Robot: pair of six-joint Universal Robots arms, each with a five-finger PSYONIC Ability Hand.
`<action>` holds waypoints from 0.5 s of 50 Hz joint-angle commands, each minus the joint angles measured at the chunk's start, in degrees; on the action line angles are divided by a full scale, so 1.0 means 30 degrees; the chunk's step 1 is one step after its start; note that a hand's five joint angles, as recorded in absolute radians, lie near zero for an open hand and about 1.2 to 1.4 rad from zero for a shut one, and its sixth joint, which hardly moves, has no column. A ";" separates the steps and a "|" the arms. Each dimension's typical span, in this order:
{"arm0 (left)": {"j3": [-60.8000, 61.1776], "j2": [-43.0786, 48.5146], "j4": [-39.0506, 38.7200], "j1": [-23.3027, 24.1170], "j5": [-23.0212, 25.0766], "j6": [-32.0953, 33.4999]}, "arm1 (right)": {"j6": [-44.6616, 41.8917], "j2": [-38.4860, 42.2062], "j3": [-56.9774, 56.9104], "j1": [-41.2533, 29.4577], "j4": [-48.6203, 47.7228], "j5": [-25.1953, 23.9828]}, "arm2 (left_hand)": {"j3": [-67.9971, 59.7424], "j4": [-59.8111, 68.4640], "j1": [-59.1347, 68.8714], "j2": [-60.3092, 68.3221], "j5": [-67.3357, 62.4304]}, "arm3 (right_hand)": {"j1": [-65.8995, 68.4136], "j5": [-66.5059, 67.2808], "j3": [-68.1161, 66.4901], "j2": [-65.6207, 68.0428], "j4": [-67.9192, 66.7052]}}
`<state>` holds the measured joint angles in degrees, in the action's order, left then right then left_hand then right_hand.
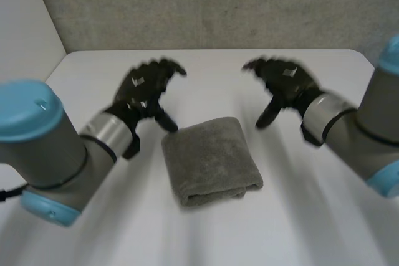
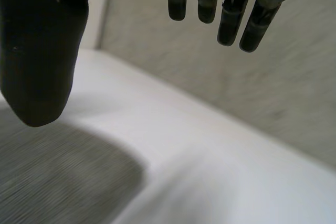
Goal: Fold the towel.
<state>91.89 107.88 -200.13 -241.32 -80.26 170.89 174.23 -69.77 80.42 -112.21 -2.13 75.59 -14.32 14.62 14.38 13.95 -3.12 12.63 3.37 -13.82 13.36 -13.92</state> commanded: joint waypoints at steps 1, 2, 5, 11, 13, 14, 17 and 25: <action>-0.2534 -0.1741 0.2257 -0.0711 -0.0491 -0.0010 | -0.0331 -0.1616 -0.2197 -0.0010 0.0126 0.5886 | 0.0977 -0.1075 -0.0996 -0.0852 0.0577 | -0.0878 -0.1125 0.1273 -0.1121 0.1307; -0.3085 -0.1886 0.2982 -0.1118 -0.0984 -0.0010 | -0.0621 -0.1761 -0.2603 0.0077 0.0213 0.6786 | 0.1088 -0.1186 -0.1107 -0.0963 0.0688 | -0.0878 -0.1125 0.1273 -0.1121 0.1307; -0.4053 -0.2121 0.4360 -0.1793 -0.2068 0.0048 | -0.1441 -0.1995 -0.2871 0.0195 0.0359 0.7146 | 0.1089 -0.1187 -0.1108 -0.0964 0.0689 | -0.0878 -0.1125 0.1273 -0.1121 0.1307; -0.4994 -0.2239 0.5829 -0.2088 -0.2864 0.0136 | -0.2059 -0.2464 -0.2930 0.0196 0.1003 0.7029 | 0.1089 -0.1187 -0.1108 -0.0964 0.0689 | -0.0878 -0.1125 0.1273 -0.1121 0.1307; -0.5053 -0.2239 0.5976 -0.2175 -0.2864 0.0136 | -0.2060 -0.2465 -0.3017 0.0166 0.1324 0.7029 | 0.1089 -0.1187 -0.1108 -0.0964 0.0689 | -0.0878 -0.1125 0.1273 -0.1121 0.1307; -0.5054 -0.2239 0.5978 -0.2176 -0.2864 0.0136 | -0.2060 -0.2465 -0.3018 0.0166 0.1327 0.7029 | 0.1089 -0.1187 -0.1108 -0.0964 0.0689 | -0.0878 -0.1125 0.1273 -0.1121 0.1307; -0.5142 -0.2239 0.6124 -0.2264 -0.2835 0.0195 | -0.2060 -0.2436 -0.3399 0.0166 0.2030 0.7000 | 0.1089 -0.1187 -0.1108 -0.0964 0.0689 | -0.0878 -0.1125 0.1273 -0.1121 0.1307; -0.5347 -0.2210 0.6417 -0.2498 -0.2777 0.0078 | -0.1855 -0.2407 -0.3663 0.0195 0.2909 0.6182 | -1.0350 1.0252 1.0331 1.0475 -1.0750 | -0.0878 -0.1125 0.1273 -0.1121 0.1307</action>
<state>75.93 101.25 -181.01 -248.39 -88.92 171.31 168.22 -77.07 69.61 -111.65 5.68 96.11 -21.53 20.98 21.53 21.60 -11.14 12.63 3.37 -13.82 13.36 -13.92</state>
